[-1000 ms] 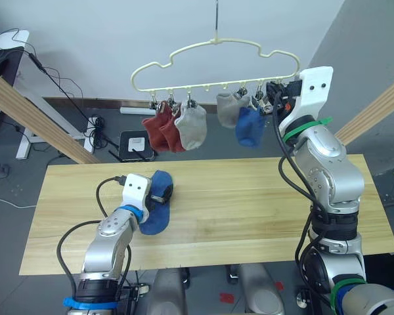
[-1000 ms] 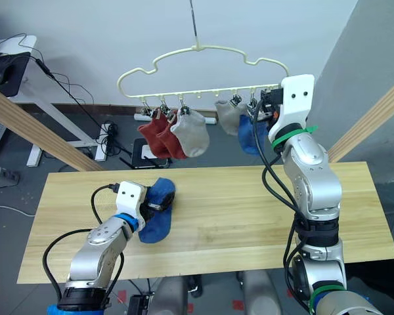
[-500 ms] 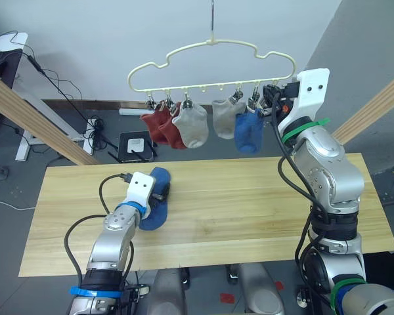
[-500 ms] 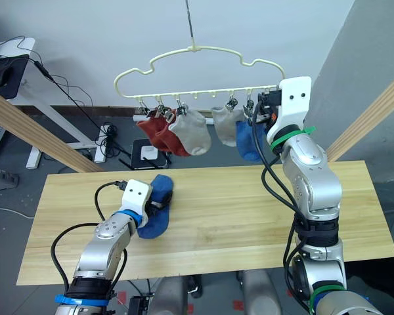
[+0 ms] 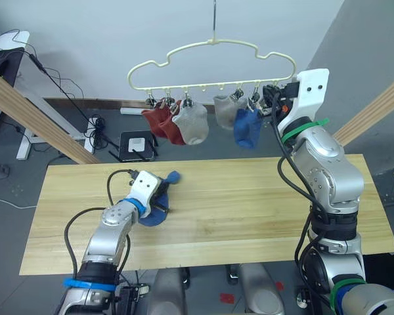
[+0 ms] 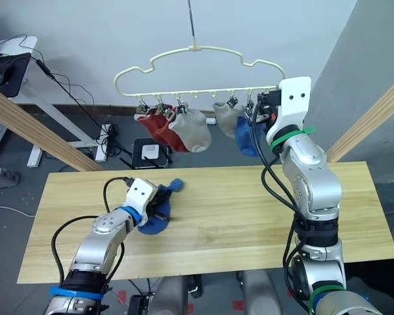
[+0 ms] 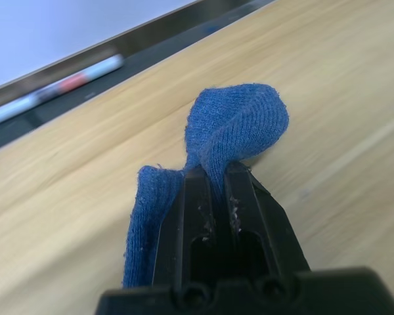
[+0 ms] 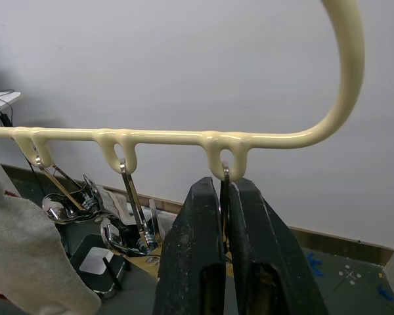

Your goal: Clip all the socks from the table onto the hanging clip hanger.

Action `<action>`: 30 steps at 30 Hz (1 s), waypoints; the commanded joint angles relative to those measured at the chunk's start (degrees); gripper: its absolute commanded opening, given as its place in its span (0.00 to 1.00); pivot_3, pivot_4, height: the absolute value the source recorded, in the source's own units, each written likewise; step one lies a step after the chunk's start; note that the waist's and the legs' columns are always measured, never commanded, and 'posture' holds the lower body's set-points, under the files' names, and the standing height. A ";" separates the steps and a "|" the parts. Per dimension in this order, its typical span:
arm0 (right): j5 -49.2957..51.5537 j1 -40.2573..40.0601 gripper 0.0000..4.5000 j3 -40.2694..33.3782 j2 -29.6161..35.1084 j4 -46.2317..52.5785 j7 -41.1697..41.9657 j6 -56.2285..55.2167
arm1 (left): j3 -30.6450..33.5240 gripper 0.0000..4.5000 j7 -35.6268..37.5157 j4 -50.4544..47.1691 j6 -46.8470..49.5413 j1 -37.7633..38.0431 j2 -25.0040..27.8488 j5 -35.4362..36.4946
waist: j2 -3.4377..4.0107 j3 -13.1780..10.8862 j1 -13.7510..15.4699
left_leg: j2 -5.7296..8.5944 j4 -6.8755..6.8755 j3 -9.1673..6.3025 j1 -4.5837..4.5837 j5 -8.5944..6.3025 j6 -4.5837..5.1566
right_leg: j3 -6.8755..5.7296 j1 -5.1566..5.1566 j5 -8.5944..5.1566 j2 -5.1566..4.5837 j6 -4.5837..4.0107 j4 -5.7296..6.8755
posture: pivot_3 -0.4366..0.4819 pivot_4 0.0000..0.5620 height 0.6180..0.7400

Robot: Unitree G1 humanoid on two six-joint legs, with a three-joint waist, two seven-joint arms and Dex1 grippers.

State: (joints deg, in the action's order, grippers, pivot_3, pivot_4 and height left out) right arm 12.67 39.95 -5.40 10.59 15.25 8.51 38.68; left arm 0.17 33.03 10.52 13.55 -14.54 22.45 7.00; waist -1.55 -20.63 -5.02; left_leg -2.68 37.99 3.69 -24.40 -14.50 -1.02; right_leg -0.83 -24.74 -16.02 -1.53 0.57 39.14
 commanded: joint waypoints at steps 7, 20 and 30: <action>0.42 1.01 0.00 -0.42 0.50 1.56 0.01 -0.91 | -3.83 0.01 15.34 -8.29 3.50 -6.73 -1.80 10.96 | 0.00 0.00 0.01 | 0.00 -0.01 0.02 -0.06 0.00 -0.01 | 0.01 -0.01 0.00 0.00 0.00 -0.11 | 0.27 0.66 1.00; 0.53 2.24 0.00 -0.49 0.62 1.49 -0.01 -0.69 | -10.48 0.01 9.51 -14.22 9.34 -16.64 -16.30 14.34 | 0.00 0.00 -0.20 | 0.02 0.05 0.00 -0.06 0.01 -0.01 | 0.03 0.00 0.00 0.05 0.00 -0.04 | 0.27 0.65 1.00; 0.70 2.77 0.00 -0.24 0.43 1.70 0.07 -0.44 | -9.48 0.01 -0.30 3.90 -1.88 -27.32 -28.13 8.06 | -0.01 0.00 -0.13 | 0.07 0.07 0.00 -0.15 0.01 0.02 | 0.05 -0.02 0.01 0.05 0.02 -0.12 | 0.26 0.64 1.00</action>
State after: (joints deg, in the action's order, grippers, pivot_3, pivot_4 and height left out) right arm 12.67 41.68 -5.53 10.94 14.91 8.49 38.83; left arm -9.21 33.79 13.49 14.33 -40.63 -4.20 15.47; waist -1.56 -20.63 -5.15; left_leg -2.62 38.05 3.68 -24.57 -14.49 -1.00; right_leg -0.80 -24.79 -16.01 -1.47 0.59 39.00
